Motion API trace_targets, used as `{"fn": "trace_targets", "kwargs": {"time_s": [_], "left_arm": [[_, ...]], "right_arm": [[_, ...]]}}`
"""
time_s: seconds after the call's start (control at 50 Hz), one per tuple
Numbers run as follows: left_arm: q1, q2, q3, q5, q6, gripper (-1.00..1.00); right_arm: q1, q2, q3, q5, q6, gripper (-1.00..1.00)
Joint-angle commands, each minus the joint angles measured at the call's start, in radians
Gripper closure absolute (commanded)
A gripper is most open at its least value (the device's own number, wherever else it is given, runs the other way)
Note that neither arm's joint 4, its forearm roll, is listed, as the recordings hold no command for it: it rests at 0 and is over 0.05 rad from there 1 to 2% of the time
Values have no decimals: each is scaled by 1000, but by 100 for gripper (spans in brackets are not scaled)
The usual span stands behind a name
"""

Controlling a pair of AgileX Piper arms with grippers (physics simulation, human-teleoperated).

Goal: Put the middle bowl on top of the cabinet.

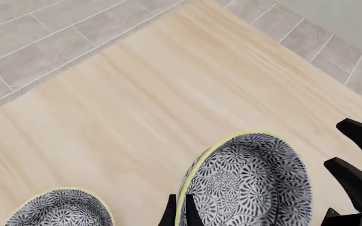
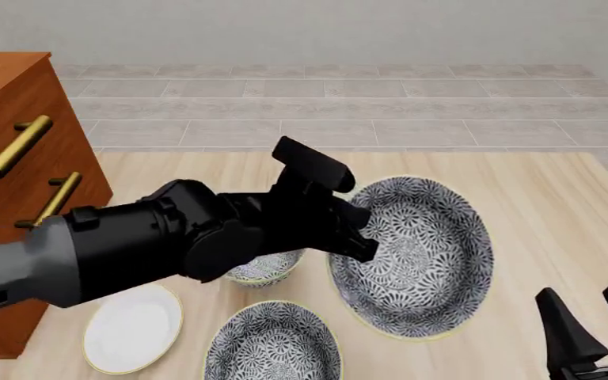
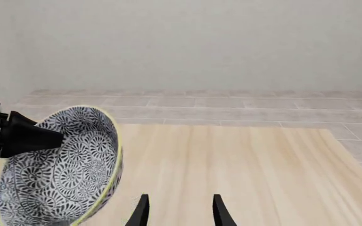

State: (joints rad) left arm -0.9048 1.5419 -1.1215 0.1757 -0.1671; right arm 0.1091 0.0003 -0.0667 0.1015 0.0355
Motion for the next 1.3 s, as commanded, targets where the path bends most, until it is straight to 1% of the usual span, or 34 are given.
{"fn": "trace_targets", "kwargs": {"time_s": [0.02,0.12,0.3,0.44,0.46,0.5,0.52,0.56,0.58,0.78,0.82,0.84,0.88,0.9,0.92,1.0,1.02,1.3], "left_arm": [[32,-63,-8,22,6,100],[47,-88,-14,38,14,100],[117,-111,-33,52,28,100],[147,-128,-45,66,31,100],[161,-133,-45,64,44,100],[167,-140,-48,69,37,100],[176,-146,-48,68,49,100],[186,-158,-52,74,42,100],[204,-170,-52,73,58,100],[256,-214,-64,93,39,100],[292,-231,-66,95,43,100],[292,-233,-71,101,25,100],[321,-241,-80,108,38,100],[321,-241,-80,108,38,100],[334,-248,-88,115,22,100],[377,-262,-95,119,18,100],[400,-267,-95,117,16,100],[457,-300,-118,134,14,100]], "right_arm": [[4,0,0,0,-1,-100],[7,1,-4,2,-1,-100],[9,0,-4,2,1,-100],[11,0,-6,3,1,-100],[11,0,-6,3,1,-100],[11,0,-8,5,0,-100],[12,0,-9,5,0,-100],[14,0,-10,5,0,-100],[14,0,-9,4,-1,-100],[21,0,-12,7,-2,-100],[22,0,-12,7,-2,-100],[22,0,-12,7,-2,-100],[24,0,-15,10,-2,-100],[24,0,-15,10,-2,-100],[25,0,-10,6,-1,-100],[28,0,-12,7,1,-100],[28,0,-12,7,1,-100],[28,0,-11,7,2,-100]]}}
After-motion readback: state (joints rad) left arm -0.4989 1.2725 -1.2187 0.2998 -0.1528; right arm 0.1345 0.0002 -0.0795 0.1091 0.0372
